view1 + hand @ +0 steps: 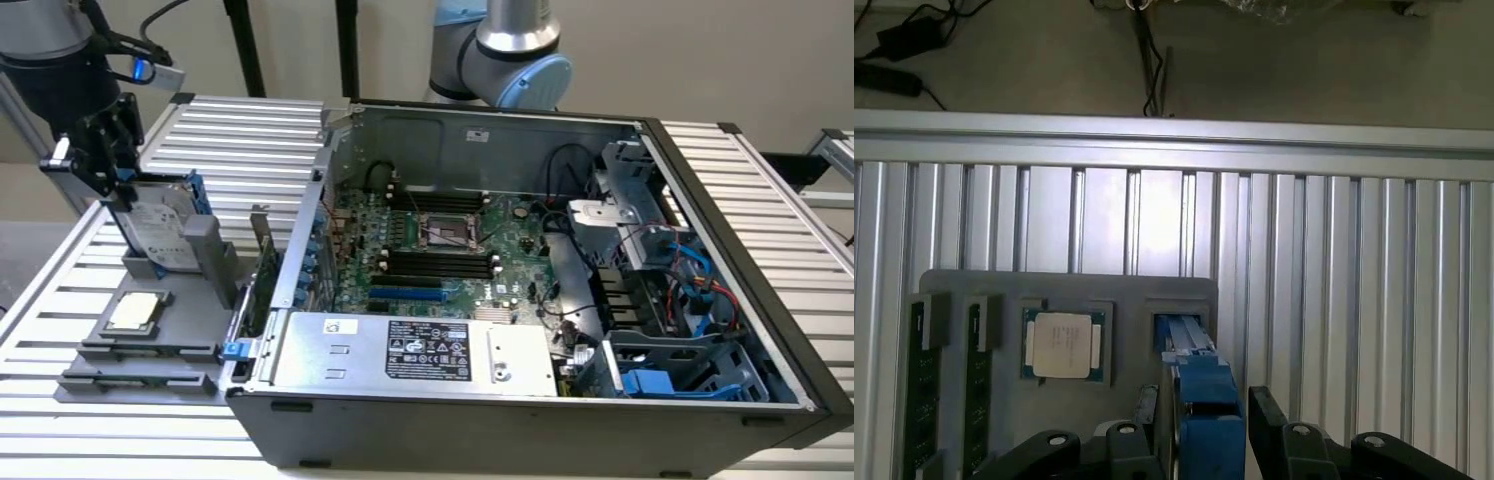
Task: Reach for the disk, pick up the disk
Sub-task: 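Pick up the disk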
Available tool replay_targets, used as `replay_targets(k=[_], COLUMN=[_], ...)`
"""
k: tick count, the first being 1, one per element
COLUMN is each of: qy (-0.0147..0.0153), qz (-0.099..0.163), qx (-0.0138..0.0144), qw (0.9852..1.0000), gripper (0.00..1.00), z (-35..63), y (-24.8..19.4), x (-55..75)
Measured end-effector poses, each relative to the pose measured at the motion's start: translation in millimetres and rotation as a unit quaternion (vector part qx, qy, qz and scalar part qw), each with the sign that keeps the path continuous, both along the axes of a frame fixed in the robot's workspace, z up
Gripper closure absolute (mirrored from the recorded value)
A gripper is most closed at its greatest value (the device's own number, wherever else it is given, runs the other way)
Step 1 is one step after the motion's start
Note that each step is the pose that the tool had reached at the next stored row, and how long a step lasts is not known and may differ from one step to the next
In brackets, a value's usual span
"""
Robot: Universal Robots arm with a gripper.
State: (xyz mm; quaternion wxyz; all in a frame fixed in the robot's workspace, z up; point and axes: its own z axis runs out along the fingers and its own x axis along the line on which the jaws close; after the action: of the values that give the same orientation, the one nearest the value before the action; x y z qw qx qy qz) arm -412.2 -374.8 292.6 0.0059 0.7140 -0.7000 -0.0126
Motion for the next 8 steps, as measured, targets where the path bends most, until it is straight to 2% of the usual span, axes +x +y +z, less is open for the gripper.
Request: replay_targets(k=[2, 6, 8], qy=[0.0000, 0.0000, 0.0000], qz=[0.000, 0.000, 0.000], qx=[0.0001, 0.0003, 0.0003], qw=[1.0000, 1.0000, 1.0000], gripper=[0.52, 0.66, 0.66], z=[0.0, 0.0, 0.0], y=[-0.1, -0.1, -0.1], x=[0.1, 0.3, 0.3])
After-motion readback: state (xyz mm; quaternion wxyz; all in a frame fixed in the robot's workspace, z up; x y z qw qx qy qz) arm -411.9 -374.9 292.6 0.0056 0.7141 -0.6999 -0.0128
